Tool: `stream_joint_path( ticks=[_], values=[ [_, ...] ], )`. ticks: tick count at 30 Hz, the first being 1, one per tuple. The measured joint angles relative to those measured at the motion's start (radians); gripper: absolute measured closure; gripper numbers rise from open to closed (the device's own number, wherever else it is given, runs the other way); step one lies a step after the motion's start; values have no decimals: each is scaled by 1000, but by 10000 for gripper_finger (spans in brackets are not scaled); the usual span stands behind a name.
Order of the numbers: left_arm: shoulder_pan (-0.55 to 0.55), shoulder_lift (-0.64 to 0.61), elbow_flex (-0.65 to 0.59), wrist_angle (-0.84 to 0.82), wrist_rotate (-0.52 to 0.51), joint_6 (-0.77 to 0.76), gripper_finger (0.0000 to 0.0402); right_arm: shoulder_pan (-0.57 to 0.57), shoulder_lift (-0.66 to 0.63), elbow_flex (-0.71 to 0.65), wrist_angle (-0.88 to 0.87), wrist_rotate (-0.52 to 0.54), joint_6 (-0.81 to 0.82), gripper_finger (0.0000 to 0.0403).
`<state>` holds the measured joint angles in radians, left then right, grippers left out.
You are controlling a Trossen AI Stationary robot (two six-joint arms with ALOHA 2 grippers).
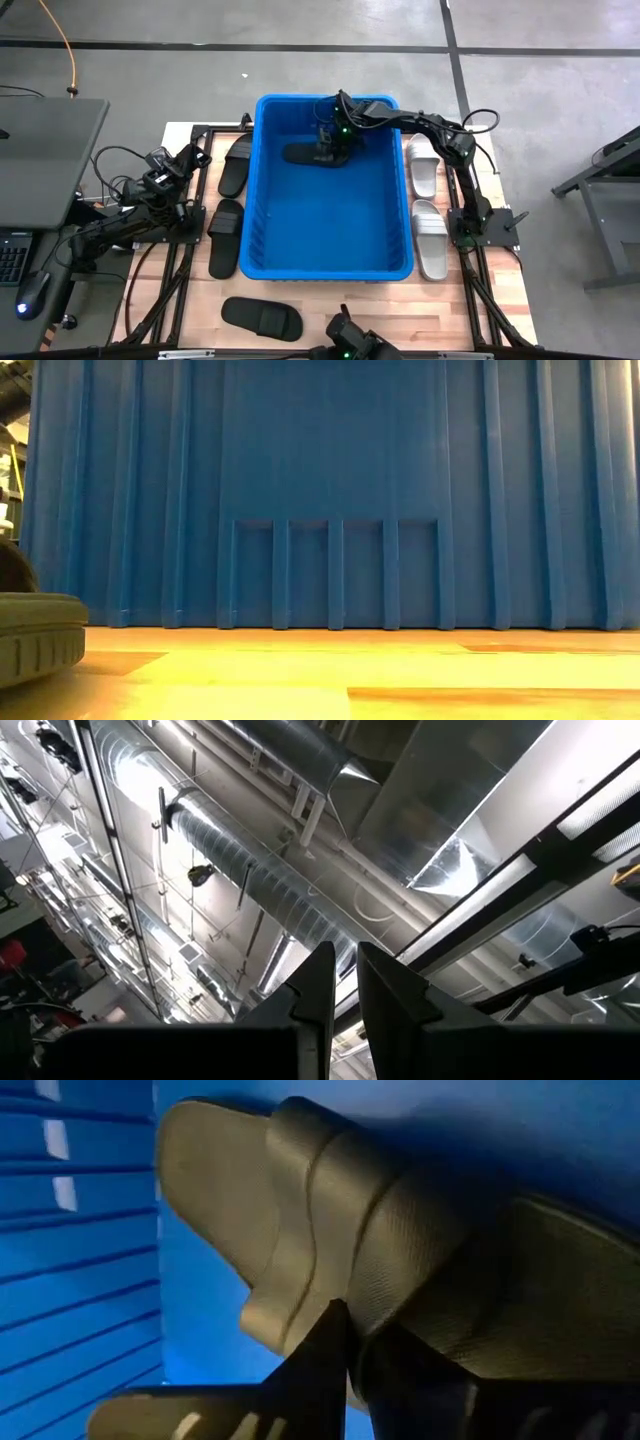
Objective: Pick and place slides into bin
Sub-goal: Put the black slide into the blue container
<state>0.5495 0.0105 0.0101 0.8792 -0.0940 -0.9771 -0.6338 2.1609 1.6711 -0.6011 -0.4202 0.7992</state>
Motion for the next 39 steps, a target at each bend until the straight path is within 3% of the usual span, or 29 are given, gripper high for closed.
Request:
stream_joint_path(
  ticks=[8, 23, 32, 39],
  values=[
    [0, 0, 0, 0, -1, 1, 364, 0, 0, 5, 22, 1, -4, 385],
    [0, 0, 0, -44, -4, 3, 364, 2, 0, 5, -54, 53, 48, 164],
    [0, 0, 0, -44, -4, 3, 364, -1, 0, 8, -113, -13, 64, 151],
    [0, 0, 0, -45, -4, 3, 364, 15, 0, 112, -238, -56, -42, 151]
  ],
)
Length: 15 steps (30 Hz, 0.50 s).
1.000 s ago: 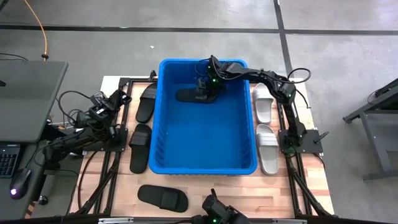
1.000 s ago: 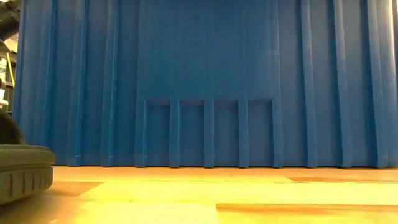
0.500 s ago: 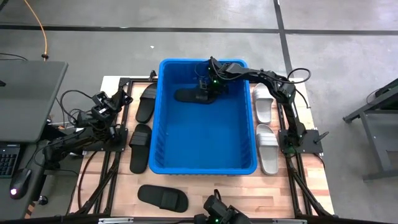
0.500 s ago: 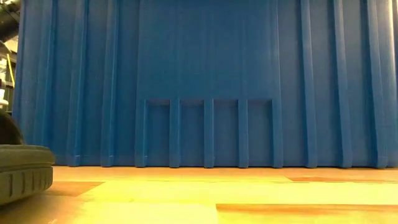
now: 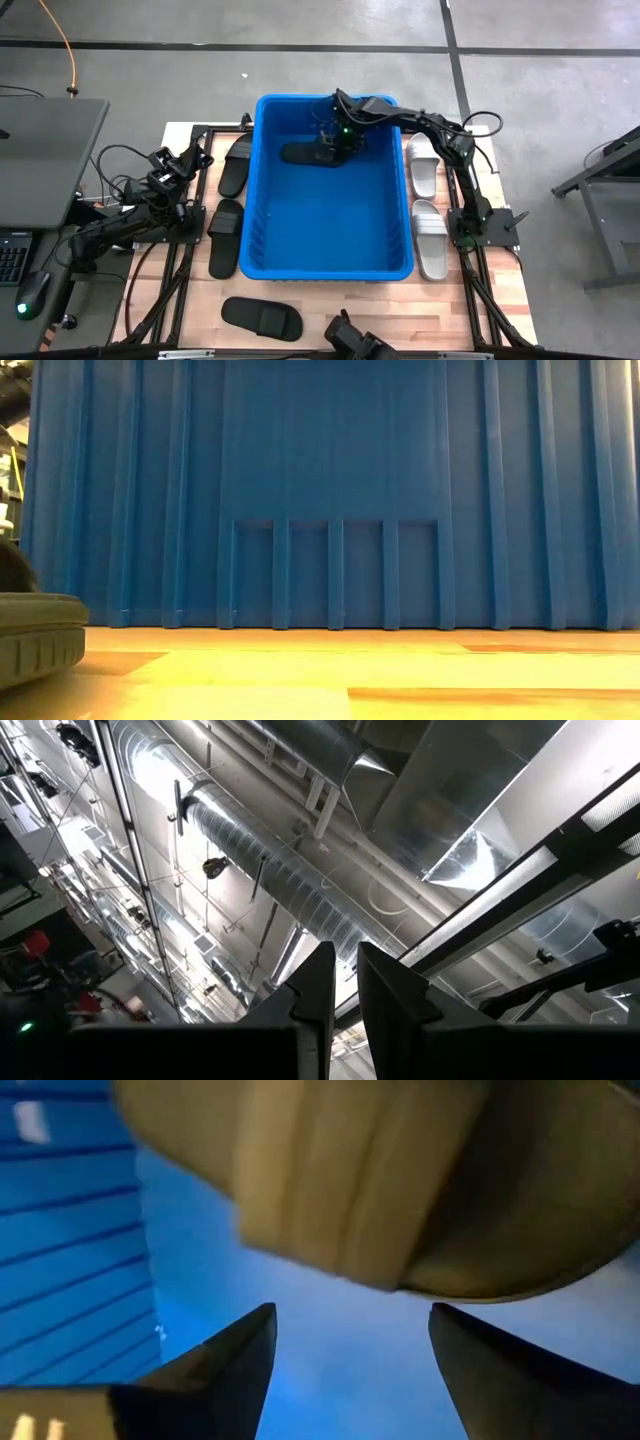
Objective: Pick and place slides into bin
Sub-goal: Put the black slide into the blue container
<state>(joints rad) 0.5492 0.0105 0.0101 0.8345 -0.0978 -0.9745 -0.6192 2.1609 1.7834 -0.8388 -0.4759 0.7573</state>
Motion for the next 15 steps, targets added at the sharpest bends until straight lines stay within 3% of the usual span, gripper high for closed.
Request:
stream_joint_path(
  ticks=[15],
  values=[
    [0, 0, 0, -1, 0, 8, 364, 133, -1, 446, -70, 61, -88, 151]
  ],
)
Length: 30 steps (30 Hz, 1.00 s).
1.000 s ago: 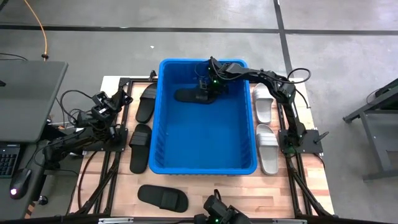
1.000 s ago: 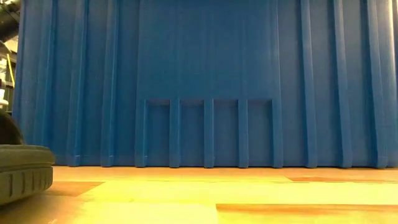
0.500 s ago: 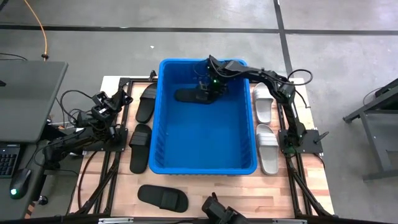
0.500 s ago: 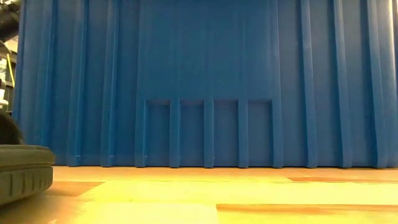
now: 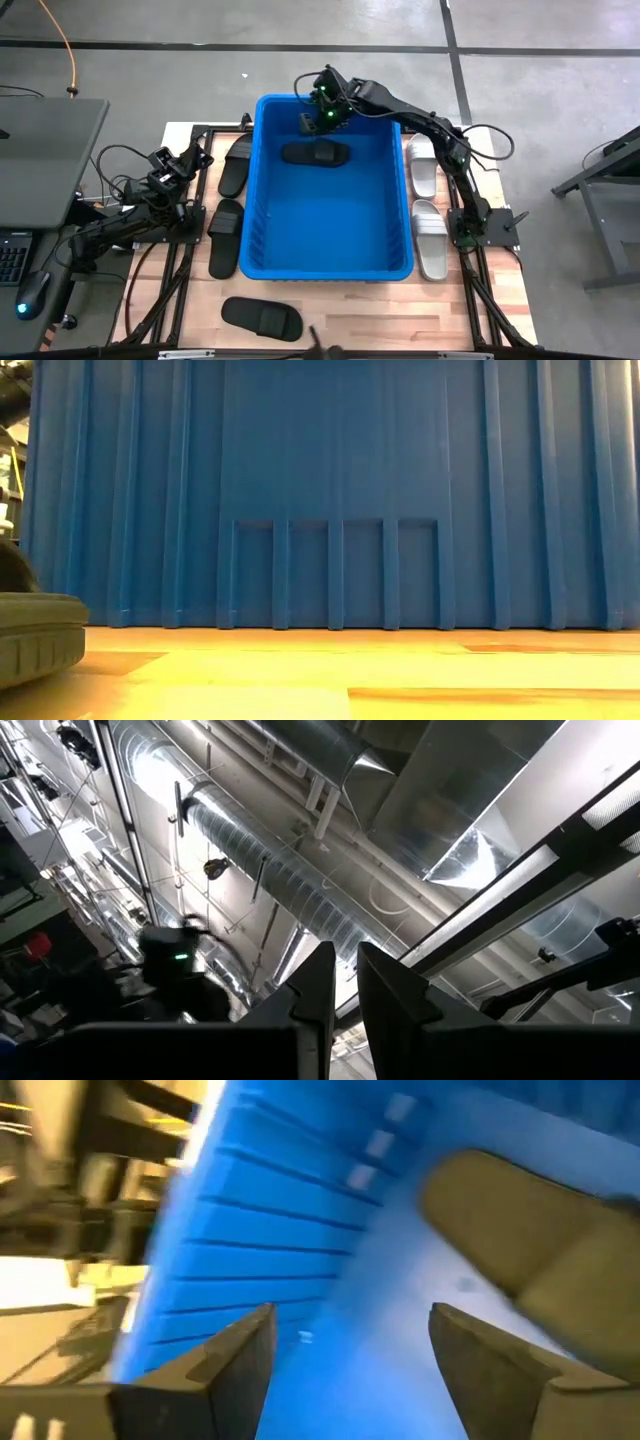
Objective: Pick and place slides into bin
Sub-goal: Put the black slide into the blue container
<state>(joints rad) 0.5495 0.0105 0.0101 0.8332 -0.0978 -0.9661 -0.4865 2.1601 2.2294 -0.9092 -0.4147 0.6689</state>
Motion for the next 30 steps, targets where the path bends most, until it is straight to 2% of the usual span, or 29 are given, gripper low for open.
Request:
stream_joint_path(
  ticks=[8, 15, 19, 21, 24, 27, 30],
  values=[
    [0, 0, 0, -16, 8, -2, 364, 158, 0, 123, -22, -73, -20, 151],
    [0, 0, 1, -15, 150, -82, 364, 315, -35, 124, -10, -154, -29, 151],
    [0, 0, 73, -47, 167, -58, 364, 394, -62, 124, 4, -157, -71, 151],
    [0, 0, 138, -119, 172, -7, 364, 422, -74, 124, 32, -127, -84, 151],
    [0, 1, 257, -309, 206, 76, 364, 441, -91, 124, 109, -109, -90, 151],
    [0, 1, 382, -516, 238, 168, 364, 455, -104, 124, 236, -130, -90, 151],
    [0, 1, 490, -681, 239, 239, 364, 479, -126, 124, 379, -195, -92, 151]
  ],
)
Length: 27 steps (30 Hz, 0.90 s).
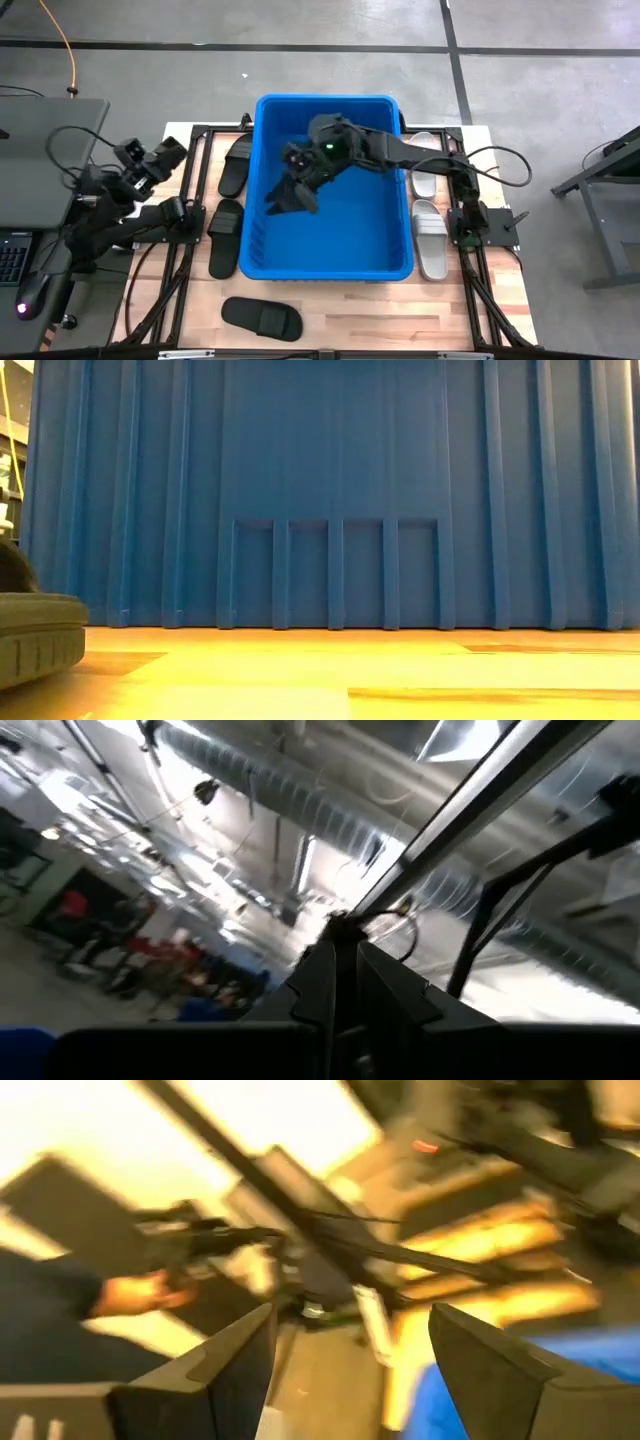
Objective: Pick and place slides into bin
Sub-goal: Put the black slide into the blue container
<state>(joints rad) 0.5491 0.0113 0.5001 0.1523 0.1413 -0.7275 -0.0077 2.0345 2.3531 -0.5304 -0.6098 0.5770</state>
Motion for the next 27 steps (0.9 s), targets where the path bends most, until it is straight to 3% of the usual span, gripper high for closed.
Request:
stream_joint_path(
  ticks=[4, 8, 13, 16, 19, 22, 25, 27],
  values=[
    [0, 0, 129, -140, 0, 109, 364, 43, -30, 1, 98, -81, -44, 151],
    [0, 0, 207, -262, -1, 223, 364, 109, -39, -27, 162, -79, -96, 151],
    [0, 0, 234, -299, -27, 251, 364, 193, -36, -156, 644, -95, 27, 151],
    [0, 0, 234, -300, -19, 244, 364, 190, -36, -206, 818, -76, 159, 151],
    [0, 0, 234, -320, 2, 234, 364, 189, -39, -250, 813, -9, 193, 151],
    [0, 0, 234, -330, 20, 231, 364, 190, -34, -304, 752, 63, 338, 151],
    [0, 0, 234, -342, 59, 225, 364, 193, -47, -412, 932, 196, 281, 151],
    [0, 0, 234, -337, 89, 208, 364, 194, -79, -521, 1194, 254, 279, 151]
  ],
)
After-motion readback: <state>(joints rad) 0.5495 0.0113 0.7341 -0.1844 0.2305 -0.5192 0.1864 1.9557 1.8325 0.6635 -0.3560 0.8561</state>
